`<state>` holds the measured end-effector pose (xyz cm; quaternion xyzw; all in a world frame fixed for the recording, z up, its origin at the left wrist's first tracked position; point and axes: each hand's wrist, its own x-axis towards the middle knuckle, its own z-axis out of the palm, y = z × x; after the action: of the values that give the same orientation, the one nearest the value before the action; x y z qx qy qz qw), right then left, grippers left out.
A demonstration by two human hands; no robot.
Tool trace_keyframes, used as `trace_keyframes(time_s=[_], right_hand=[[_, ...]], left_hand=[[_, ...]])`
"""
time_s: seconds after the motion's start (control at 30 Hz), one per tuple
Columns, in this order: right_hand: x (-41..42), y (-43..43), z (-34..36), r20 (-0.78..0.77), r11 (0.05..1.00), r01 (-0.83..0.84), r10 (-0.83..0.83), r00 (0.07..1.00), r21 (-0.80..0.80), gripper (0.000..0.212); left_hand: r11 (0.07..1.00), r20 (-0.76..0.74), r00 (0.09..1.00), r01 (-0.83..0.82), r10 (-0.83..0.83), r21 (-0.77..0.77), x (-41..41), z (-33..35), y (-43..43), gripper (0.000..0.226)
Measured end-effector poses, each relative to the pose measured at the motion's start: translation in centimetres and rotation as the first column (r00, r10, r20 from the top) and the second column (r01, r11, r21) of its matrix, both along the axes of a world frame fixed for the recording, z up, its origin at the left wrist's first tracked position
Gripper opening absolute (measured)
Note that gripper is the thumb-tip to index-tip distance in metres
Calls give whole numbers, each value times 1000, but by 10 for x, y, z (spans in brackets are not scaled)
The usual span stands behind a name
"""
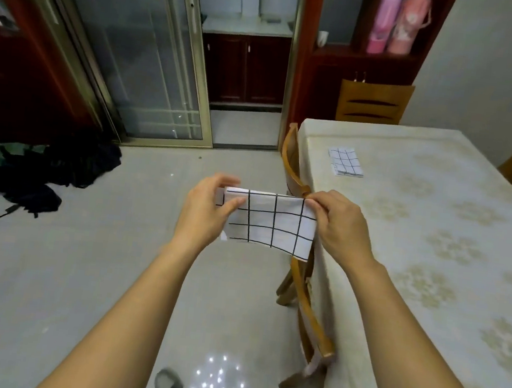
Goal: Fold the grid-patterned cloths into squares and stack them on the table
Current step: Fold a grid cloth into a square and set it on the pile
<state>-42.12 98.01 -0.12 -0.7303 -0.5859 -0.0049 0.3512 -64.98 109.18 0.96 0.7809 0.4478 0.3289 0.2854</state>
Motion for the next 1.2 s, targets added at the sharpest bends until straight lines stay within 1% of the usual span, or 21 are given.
trace_keyframes(time_s=[0.07, 0.13, 0.23, 0.33, 0.43, 0.5, 0.57, 0.67, 0.73, 0.87, 0.97, 1.0, 1.07, 1.13, 1.2], right_hand=[[2, 36, -4, 50, 1000, 23, -23, 998, -5, 21], [5, 72, -4, 90, 999, 50, -49, 995, -8, 21], [9, 126, 2, 113, 994, 107, -105, 988, -11, 21], [14, 178, 14, 117, 985, 168, -163, 980, -34, 21], [25, 228, 23, 120, 968, 247, -242, 963, -30, 30], [34, 252, 21, 137, 961, 272, -264, 955, -46, 35], [46, 270, 12, 131, 955, 292, -282, 950, -59, 37], [76, 296, 1, 79, 943, 327, -322, 943, -57, 36], [103, 316, -7, 31, 936, 350, -350, 936, -22, 35], [163, 359, -15, -187, 909, 410, -391, 901, 76, 19], [207, 390, -15, -292, 873, 480, -438, 850, 88, 19], [222, 400, -14, -318, 856, 509, -460, 829, 88, 20], [252, 410, -18, -394, 808, 586, -517, 760, 69, 21], [276, 409, -29, -468, 739, 672, -579, 668, 46, 18], [299, 405, -43, -564, 654, 756, -613, 553, 32, 15]], left_hand=[[990, -139, 990, 33, -13, 139, 12, -12, 41, 18], [973, -225, 974, 72, -21, 221, 24, -21, 84, 11], [956, -281, 951, 194, -127, 222, 44, -22, 149, 10], [913, -308, 913, 342, -268, 221, 69, -8, 208, 12], [829, -289, 857, 499, -427, 254, 99, 8, 263, 18], [782, -281, 822, 563, -496, 268, 120, 9, 289, 22], [751, -286, 796, 601, -533, 273, 144, 4, 312, 21], [739, -287, 763, 640, -579, 210, 188, -6, 352, 18], [735, -286, 745, 658, -603, 164, 218, -11, 379, 20], [714, -344, 704, 690, -622, 119, 279, -12, 432, 20], [681, -387, 628, 732, -675, 1, 323, -3, 467, 20], [670, -383, 606, 741, -697, -46, 340, 2, 478, 19], [654, -338, 592, 750, -731, -99, 375, 3, 496, 16], [637, -281, 590, 762, -757, -116, 410, -2, 504, 15], [625, -208, 594, 767, -777, -147, 447, -12, 507, 15]])
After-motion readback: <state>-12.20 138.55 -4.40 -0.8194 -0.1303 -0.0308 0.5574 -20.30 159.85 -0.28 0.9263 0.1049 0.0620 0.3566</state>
